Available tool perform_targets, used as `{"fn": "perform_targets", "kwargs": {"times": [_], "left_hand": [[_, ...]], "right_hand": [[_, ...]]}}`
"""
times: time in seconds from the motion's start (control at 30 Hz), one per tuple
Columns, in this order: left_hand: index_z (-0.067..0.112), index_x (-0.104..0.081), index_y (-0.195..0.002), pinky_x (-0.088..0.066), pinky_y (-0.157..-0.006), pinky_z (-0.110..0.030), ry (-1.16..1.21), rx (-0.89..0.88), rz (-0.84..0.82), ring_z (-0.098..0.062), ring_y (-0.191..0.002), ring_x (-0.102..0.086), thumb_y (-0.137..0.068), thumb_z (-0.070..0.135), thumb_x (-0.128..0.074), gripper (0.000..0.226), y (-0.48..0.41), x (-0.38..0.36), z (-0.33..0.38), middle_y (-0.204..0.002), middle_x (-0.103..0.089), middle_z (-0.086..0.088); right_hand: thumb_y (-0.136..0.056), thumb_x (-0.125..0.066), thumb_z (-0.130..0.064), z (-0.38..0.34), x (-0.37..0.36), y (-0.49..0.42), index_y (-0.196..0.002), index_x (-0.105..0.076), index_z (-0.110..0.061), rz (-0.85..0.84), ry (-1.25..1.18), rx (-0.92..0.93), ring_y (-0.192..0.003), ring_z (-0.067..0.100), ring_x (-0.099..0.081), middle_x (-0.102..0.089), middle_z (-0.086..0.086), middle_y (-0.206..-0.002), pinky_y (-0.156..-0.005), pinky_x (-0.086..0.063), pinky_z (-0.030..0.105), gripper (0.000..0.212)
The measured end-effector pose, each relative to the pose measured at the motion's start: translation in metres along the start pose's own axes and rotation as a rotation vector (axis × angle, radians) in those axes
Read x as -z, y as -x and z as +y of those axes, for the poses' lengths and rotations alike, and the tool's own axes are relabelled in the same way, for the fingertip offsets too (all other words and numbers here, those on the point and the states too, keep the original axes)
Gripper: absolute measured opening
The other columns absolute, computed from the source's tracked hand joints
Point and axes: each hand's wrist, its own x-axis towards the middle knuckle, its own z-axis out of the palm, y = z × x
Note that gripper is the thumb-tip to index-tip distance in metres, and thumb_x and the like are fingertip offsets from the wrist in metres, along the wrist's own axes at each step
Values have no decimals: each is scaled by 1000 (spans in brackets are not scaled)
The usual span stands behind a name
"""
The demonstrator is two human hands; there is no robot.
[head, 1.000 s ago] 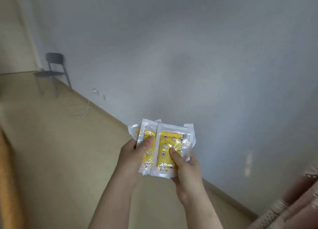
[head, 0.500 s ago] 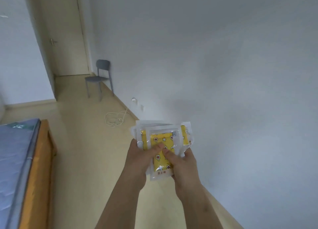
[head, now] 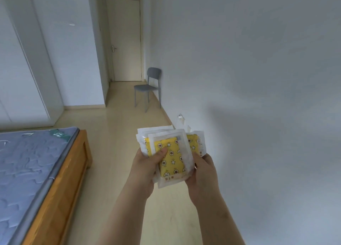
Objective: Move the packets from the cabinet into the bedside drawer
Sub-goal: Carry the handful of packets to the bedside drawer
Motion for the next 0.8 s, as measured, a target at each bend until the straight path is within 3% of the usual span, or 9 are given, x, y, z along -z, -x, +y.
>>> {"fn": "perform_targets", "kwargs": {"times": [0.13, 0.27, 0.33, 0.47, 0.57, 0.67, 0.8], "left_hand": [[16, -64, -108, -59, -61, -41, 44, -65, 133, -27, -83, -72, -85, 13, -64, 23, -79, -23, 9, -95, -74, -8], [24, -63, -94, -55, -47, -32, 88, -111, 272, -18, -68, -72, -85, 16, -65, 13, -154, -31, 26, -76, -75, 3], [22, -63, -97, -57, -51, -34, 86, -100, 314, -20, -71, -73, -84, 15, -66, 15, -187, -26, 33, -80, -75, 1], [17, -62, -102, -59, -62, -40, 65, -83, 393, -25, -81, -72, -83, 14, -67, 20, -246, -1, 45, -89, -75, -6], [15, -62, -104, -59, -58, -39, 69, -98, 454, -24, -78, -72, -83, 14, -68, 22, -294, 29, 57, -88, -75, -7], [17, -63, -107, -58, -53, -35, 67, -139, 504, -20, -71, -73, -83, 16, -69, 25, -352, 62, 77, -82, -75, -2], [20, -63, -109, -59, -65, -42, 91, -227, 489, -22, -77, -73, -83, 18, -68, 27, -437, 98, 132, -87, -75, 0]], "right_hand": [[-93, -47, -5, -21, -14, -88, -98, -60, -13, -45, 92, -30, -94, 28, -66, -66, 13, -100, -72, -57, 37, 16], [-87, -46, -4, -35, -38, -177, -83, -62, -14, -115, 221, -76, -90, 25, -60, -62, 11, -91, -78, -53, 35, 19], [-89, -48, -11, -29, -54, -218, -84, -63, -15, -145, 272, -93, -88, 22, -59, -62, 10, -92, -80, -49, 36, 16], [-95, -49, -20, -10, -99, -289, -106, -64, -17, -208, 323, -75, -95, 27, -66, -69, 9, -102, -83, -52, 42, 19], [-94, -49, -11, 8, -137, -337, -103, -63, -20, -216, 349, -77, -77, 17, -64, -69, 2, -91, -67, -51, 31, 19], [-90, -54, -11, 25, -184, -385, -101, -64, -17, -247, 383, -79, -79, 21, -61, -68, 10, -95, -74, -50, 39, 16], [-93, -49, -7, 33, -269, -454, -104, -64, -14, -257, 319, -56, -87, 28, -62, -68, 14, -102, -85, -51, 48, 20]]}}
